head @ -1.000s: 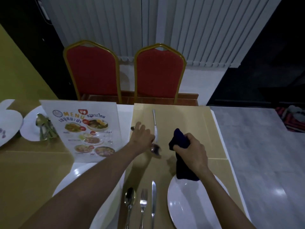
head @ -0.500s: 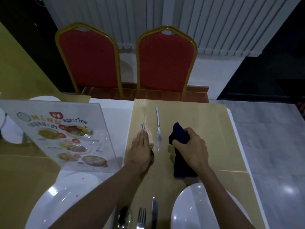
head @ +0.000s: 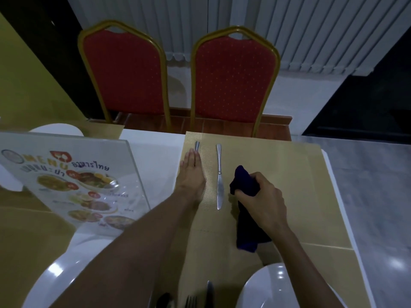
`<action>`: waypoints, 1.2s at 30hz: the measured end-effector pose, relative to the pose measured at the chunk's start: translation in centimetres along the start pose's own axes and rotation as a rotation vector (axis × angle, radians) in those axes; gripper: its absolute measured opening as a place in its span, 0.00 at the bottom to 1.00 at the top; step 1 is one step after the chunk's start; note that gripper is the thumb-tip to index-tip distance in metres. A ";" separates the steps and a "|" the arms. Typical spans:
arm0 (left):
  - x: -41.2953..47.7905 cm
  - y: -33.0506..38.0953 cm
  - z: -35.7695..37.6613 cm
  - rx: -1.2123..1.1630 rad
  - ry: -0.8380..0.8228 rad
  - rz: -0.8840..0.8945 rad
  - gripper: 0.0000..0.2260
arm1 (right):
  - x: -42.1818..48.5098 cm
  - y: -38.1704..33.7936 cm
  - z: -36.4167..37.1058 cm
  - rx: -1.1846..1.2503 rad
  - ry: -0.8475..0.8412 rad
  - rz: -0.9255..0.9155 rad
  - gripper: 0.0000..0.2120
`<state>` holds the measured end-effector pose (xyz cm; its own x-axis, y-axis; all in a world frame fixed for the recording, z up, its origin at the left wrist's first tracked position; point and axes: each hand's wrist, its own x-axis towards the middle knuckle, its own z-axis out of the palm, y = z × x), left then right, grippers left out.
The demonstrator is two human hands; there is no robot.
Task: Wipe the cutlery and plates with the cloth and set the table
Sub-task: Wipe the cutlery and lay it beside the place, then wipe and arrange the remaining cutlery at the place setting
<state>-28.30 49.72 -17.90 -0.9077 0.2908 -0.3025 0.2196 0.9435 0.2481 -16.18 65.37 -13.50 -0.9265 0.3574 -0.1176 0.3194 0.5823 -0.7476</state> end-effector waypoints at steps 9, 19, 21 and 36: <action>-4.0 1.6 -1.0 -0.077 0.068 0.014 0.32 | -1.9 -1.6 -1.8 -0.018 0.028 -0.013 0.21; -25.9 -5.8 1.7 -0.500 0.438 0.164 0.11 | -11.3 -7.0 -1.9 0.052 0.191 -0.254 0.27; -29.1 -9.6 2.5 -0.430 0.437 -0.033 0.11 | -13.6 -7.9 -1.5 0.070 0.178 -0.247 0.24; -38.1 -13.0 -4.2 -0.979 -0.117 -0.210 0.07 | -27.1 -13.4 6.7 -0.019 0.137 -0.365 0.22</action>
<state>1.95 25.75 -5.73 -0.8419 0.1971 -0.5023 -0.3788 0.4470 0.8104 3.35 42.98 -4.61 -0.9451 0.2177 0.2437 -0.0219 0.7020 -0.7119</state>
